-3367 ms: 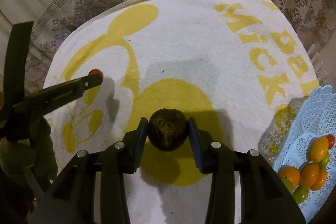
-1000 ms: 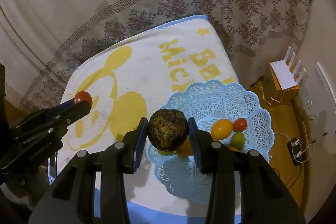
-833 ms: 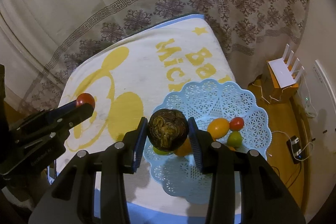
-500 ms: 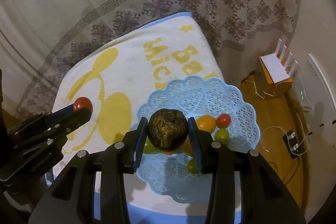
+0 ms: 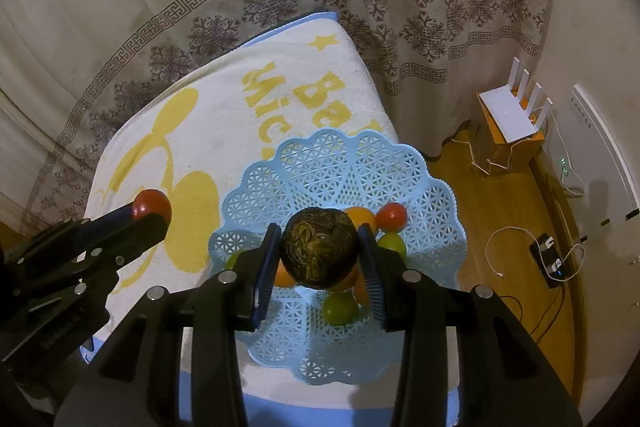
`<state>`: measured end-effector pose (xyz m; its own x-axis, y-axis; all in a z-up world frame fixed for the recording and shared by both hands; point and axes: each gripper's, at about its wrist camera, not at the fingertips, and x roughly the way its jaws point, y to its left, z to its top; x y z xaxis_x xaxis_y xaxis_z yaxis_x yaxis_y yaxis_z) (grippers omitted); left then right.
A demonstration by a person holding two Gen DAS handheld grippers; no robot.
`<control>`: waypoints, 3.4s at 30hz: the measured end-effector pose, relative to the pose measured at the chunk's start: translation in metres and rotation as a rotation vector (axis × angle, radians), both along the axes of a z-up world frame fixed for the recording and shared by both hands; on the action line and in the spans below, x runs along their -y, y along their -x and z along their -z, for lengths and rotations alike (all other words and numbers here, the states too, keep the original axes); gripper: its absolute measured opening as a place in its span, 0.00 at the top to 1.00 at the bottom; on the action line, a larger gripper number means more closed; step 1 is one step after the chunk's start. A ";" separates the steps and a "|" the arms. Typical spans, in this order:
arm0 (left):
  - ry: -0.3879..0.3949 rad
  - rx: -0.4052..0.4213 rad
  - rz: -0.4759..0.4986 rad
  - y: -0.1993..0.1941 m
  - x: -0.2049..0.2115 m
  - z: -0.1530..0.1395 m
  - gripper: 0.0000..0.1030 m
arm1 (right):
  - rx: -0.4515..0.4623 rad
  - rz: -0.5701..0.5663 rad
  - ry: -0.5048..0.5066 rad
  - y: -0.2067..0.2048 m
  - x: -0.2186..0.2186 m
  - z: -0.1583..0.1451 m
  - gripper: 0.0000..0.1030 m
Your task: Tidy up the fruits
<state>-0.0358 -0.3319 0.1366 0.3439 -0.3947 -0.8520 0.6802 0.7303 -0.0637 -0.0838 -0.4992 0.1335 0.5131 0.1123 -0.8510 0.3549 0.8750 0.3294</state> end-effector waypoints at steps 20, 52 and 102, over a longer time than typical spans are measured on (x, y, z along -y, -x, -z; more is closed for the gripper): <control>-0.019 0.005 0.037 -0.002 0.019 0.005 0.74 | -0.011 0.004 -0.007 -0.005 0.010 0.005 0.61; -0.017 0.020 0.000 -0.004 0.005 -0.003 0.30 | -0.020 0.097 0.027 0.003 0.013 -0.001 0.39; -0.096 0.132 -0.030 0.041 -0.018 -0.012 0.09 | -0.057 0.073 0.166 0.072 -0.019 0.003 0.03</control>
<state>-0.0765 -0.3139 0.1488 0.4655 -0.3012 -0.8322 0.6557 0.7489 0.0958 -0.1560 -0.4799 0.1307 0.4651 -0.0680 -0.8826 0.4334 0.8869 0.1601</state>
